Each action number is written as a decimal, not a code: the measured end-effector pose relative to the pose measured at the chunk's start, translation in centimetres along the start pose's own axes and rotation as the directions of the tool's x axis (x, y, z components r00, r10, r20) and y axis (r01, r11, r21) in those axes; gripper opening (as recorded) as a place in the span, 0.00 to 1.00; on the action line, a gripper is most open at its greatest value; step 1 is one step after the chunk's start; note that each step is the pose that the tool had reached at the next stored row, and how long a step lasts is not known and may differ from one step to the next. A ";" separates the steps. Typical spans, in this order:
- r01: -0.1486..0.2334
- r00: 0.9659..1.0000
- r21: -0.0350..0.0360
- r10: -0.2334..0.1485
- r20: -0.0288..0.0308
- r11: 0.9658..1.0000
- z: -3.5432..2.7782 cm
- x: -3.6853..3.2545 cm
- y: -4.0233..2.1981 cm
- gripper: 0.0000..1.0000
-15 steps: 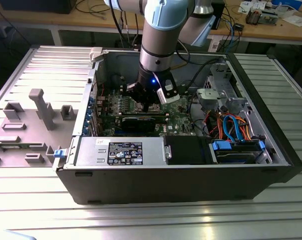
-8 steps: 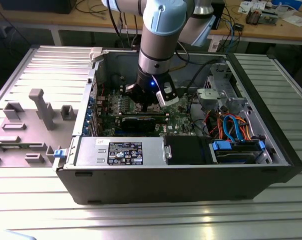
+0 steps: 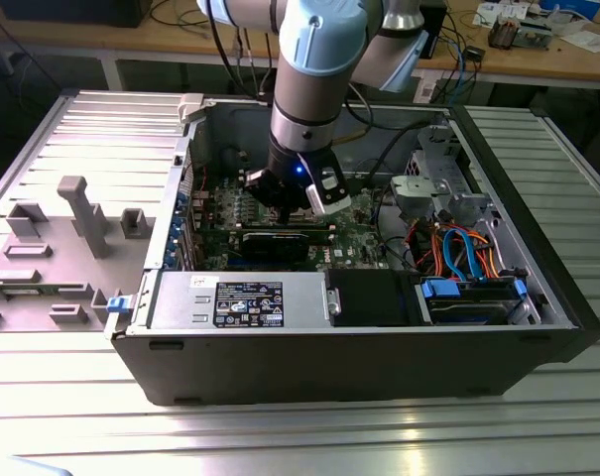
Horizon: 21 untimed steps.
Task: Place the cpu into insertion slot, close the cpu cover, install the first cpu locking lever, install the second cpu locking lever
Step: 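Install the second cpu locking lever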
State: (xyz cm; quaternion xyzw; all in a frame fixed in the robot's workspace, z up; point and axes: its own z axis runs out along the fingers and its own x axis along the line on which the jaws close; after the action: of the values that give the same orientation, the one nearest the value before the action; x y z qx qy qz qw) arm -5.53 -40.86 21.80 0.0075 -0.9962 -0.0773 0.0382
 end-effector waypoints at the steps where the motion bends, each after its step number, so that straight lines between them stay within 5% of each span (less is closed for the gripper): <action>1: 0.001 1.000 0.000 -0.001 0.000 1.000 0.00 0.00 0.00 0.11; 8: 0.002 1.000 0.000 -0.002 0.000 1.000 0.01 -0.01 -0.01 0.11; 11: 0.004 1.000 -0.006 -0.004 0.000 1.000 -0.04 0.06 -0.31 0.11; 18: 0.017 1.000 -0.032 -0.017 0.000 0.999 -0.02 0.51 -0.46 0.11; 21: 0.033 0.999 -0.053 -0.033 0.003 0.998 0.47 1.57 -0.86 0.11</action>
State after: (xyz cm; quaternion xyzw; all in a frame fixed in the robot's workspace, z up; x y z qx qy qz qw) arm -7.12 -41.67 21.33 0.0227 -0.9937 -0.1041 0.0360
